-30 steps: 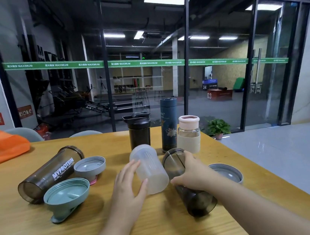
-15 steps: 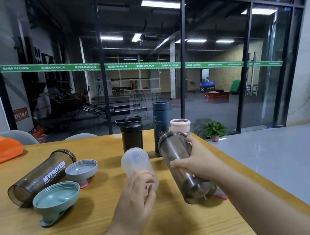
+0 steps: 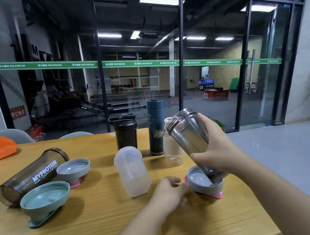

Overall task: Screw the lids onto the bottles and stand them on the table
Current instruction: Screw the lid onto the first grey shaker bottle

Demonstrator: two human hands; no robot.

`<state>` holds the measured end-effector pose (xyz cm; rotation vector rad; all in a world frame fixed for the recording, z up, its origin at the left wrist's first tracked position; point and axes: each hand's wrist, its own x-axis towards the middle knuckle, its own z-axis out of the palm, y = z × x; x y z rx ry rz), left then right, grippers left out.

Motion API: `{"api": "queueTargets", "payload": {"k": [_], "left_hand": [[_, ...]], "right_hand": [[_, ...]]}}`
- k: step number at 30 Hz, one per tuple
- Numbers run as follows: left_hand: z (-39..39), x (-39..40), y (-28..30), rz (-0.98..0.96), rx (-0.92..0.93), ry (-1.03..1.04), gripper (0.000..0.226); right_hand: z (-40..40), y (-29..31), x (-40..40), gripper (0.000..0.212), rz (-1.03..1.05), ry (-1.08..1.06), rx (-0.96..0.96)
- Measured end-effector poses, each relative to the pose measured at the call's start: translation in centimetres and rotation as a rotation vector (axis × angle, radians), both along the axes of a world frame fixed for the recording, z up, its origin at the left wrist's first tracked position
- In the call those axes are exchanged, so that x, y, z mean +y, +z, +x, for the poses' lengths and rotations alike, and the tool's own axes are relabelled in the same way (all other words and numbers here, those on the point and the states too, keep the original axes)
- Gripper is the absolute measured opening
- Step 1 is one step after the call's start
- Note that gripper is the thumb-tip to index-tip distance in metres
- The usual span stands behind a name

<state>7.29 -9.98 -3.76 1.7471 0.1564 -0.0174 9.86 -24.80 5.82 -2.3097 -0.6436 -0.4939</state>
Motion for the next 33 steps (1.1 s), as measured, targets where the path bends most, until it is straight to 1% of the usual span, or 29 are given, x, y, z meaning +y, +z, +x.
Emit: {"api": "queueTargets", "payload": {"k": [4, 9, 11, 14, 18, 20, 23, 26, 28, 30, 33], "left_hand": [[1.5, -1.6, 0.9, -0.025, 0.152, 0.046, 0.042], [2.5, -2.6, 1.5, -0.032, 0.191, 0.075, 0.039], [2.7, -2.7, 1.4, -0.104, 0.203, 0.081, 0.039], [2.6, -2.6, 1.3, -0.261, 0.225, 0.076, 0.038], [2.3, -1.6, 1.7, -0.442, 0.201, 0.066, 0.041], [2.2, -0.9, 2.0, -0.526, 0.152, 0.065, 0.050], [1.7, 0.2, 2.6, -0.542, 0.023, 0.080, 0.065], [1.2, 1.5, 3.7, -0.543, -0.107, 0.125, 0.060], [0.9, 2.7, 4.4, -0.541, -0.179, 0.166, 0.064], [0.6, 4.4, 5.0, -0.556, -0.267, 0.165, 0.069], [-0.1, 6.4, 5.3, -0.540, -0.407, 0.145, 0.062]], "right_hand": [[0.2, -0.7, -0.9, 0.113, -0.135, -0.068, -0.109], [0.7, -1.4, -1.9, 0.109, -0.130, -0.048, -0.222], [0.9, -1.5, -2.2, 0.108, -0.122, -0.049, -0.254], [1.1, -1.7, -2.5, 0.106, -0.122, -0.061, -0.295], [1.4, -1.8, -2.5, 0.107, -0.146, -0.100, -0.374], [1.6, -1.7, -2.2, 0.107, -0.129, -0.109, -0.404], [1.6, -1.5, -1.5, 0.108, -0.093, -0.109, -0.425], [1.7, -1.3, -0.4, 0.105, -0.046, -0.091, -0.508], [1.6, -1.3, 0.5, 0.105, -0.025, -0.084, -0.519], [1.8, -1.4, 1.6, 0.107, -0.016, -0.084, -0.520], [2.2, -1.9, 3.0, 0.105, 0.000, -0.057, -0.541]]}}
